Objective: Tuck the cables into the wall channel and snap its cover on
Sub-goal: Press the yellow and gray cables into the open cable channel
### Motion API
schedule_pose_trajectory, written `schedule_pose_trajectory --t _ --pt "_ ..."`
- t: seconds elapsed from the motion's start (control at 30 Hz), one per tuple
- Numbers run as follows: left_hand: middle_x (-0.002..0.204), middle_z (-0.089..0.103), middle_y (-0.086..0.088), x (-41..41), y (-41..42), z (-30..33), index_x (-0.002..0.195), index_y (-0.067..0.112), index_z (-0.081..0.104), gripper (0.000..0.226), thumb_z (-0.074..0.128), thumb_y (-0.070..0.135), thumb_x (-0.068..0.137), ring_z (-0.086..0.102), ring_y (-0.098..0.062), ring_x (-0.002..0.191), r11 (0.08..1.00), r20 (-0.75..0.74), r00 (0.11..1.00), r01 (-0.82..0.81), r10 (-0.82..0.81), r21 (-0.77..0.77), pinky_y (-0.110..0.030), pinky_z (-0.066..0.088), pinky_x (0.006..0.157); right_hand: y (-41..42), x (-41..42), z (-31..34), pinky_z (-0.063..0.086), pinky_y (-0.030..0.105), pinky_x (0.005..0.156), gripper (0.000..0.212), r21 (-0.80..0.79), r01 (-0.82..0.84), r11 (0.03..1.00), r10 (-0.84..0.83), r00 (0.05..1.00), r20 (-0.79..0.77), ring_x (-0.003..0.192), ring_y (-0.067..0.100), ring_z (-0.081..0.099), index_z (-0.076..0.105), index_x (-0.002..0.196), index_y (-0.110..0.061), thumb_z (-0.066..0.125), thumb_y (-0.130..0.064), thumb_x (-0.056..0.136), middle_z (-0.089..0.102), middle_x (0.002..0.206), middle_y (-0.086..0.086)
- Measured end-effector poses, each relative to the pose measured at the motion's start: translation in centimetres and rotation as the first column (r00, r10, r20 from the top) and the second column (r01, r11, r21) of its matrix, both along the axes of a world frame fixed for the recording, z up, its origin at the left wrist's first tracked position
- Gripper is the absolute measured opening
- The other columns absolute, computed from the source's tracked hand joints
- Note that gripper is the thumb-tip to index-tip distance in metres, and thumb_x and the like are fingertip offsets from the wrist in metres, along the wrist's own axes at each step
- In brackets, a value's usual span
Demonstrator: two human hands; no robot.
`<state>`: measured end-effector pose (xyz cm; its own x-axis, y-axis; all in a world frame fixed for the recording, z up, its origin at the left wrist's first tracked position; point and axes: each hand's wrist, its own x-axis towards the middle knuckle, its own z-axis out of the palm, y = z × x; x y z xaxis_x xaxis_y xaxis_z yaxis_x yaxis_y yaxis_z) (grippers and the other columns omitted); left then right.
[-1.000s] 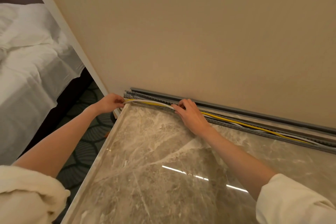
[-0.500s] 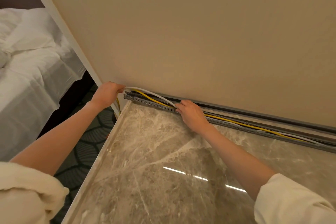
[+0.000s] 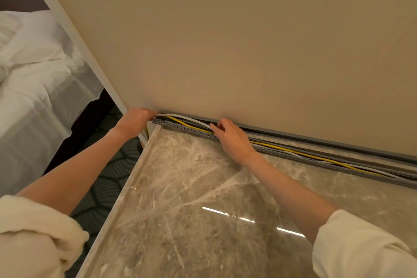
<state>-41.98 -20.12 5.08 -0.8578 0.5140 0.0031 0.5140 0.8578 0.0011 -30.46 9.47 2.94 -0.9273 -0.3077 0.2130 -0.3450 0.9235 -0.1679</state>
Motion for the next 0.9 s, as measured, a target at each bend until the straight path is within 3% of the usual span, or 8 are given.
schedule_pose_trajectory --t 0.07,0.3,0.4,0.53,0.67,0.83,0.9 --pt "0.097 0.070 -0.018 0.1 -0.1 -0.1 0.114 0.008 0.062 0.034 0.046 -0.007 0.088 0.065 -0.033 0.086 1.000 0.008 1.000 0.001 -0.002 0.013 -0.043 0.052 0.076 0.0 -0.1 -0.2 0.034 0.027 0.058 0.050 0.001 0.002 1.000 -0.002 1.000 0.006 0.083 0.025 0.054 0.046 0.136 -0.006 0.058 0.004 0.088 0.055 0.101 0.013" --pt "0.100 0.068 -0.022 0.8 0.2 -0.2 0.126 0.009 0.055 0.046 0.041 -0.010 0.086 0.064 -0.036 0.088 0.999 0.013 0.999 -0.031 0.031 0.018 -0.046 0.053 0.078 0.2 -0.2 -1.0 0.032 0.027 0.063 0.054 -0.001 -0.024 1.000 0.024 0.999 0.029 0.091 0.027 0.051 0.046 0.138 -0.009 0.054 0.007 0.087 0.053 0.104 0.014" --pt "0.100 0.065 -0.021 1.2 0.4 0.0 0.129 0.008 0.052 0.048 0.042 -0.008 0.086 0.063 -0.037 0.085 0.999 -0.006 0.999 -0.043 0.043 0.007 -0.045 0.053 0.072 0.3 -0.1 -1.1 0.041 0.031 0.067 0.050 0.037 -0.058 0.998 0.057 0.998 0.026 0.095 0.028 0.052 0.045 0.138 -0.006 0.053 -0.001 0.089 0.053 0.107 0.015" --pt "0.094 0.067 -0.022 2.1 0.8 -0.2 0.109 0.002 0.066 0.032 0.056 -0.009 0.081 0.064 -0.038 0.076 0.998 -0.179 0.983 -0.025 0.036 0.061 -0.042 0.055 0.062 0.6 0.0 -1.2 0.049 0.037 0.081 0.046 0.087 -0.098 0.991 0.096 0.995 0.026 0.105 0.029 0.051 0.043 0.139 -0.005 0.048 -0.015 0.094 0.052 0.117 0.017" --pt "0.082 0.070 -0.020 2.8 1.9 -0.2 0.092 -0.001 0.071 0.013 0.060 -0.002 0.084 0.064 -0.035 0.069 0.980 -0.224 0.972 -0.029 0.073 0.196 -0.040 0.053 0.061 0.5 0.0 -1.2 0.049 0.037 0.083 0.062 0.117 -0.092 0.989 0.087 0.995 0.049 0.113 0.029 0.048 0.034 0.144 -0.008 0.054 0.007 0.087 0.048 0.126 0.016" --pt "0.097 0.065 -0.018 3.4 1.4 -0.8 0.106 0.002 0.065 0.023 0.060 0.014 0.088 0.062 -0.033 0.084 0.975 -0.128 0.989 -0.040 0.069 0.219 -0.042 0.054 0.072 0.4 0.1 -1.1 0.049 0.035 0.075 0.066 0.113 -0.057 0.992 0.048 0.995 0.084 0.112 0.028 0.048 0.037 0.143 -0.012 0.055 0.011 0.084 0.048 0.126 0.015" --pt "0.106 0.062 -0.018 3.7 1.3 -1.1 0.108 0.001 0.065 0.030 0.064 0.020 0.086 0.059 -0.033 0.093 0.982 -0.159 0.985 -0.035 0.065 0.186 -0.043 0.054 0.078 0.4 0.1 -1.1 0.050 0.036 0.072 0.063 0.106 -0.048 0.993 0.039 0.995 0.088 0.109 0.028 0.049 0.040 0.142 -0.012 0.056 0.010 0.085 0.049 0.124 0.015"
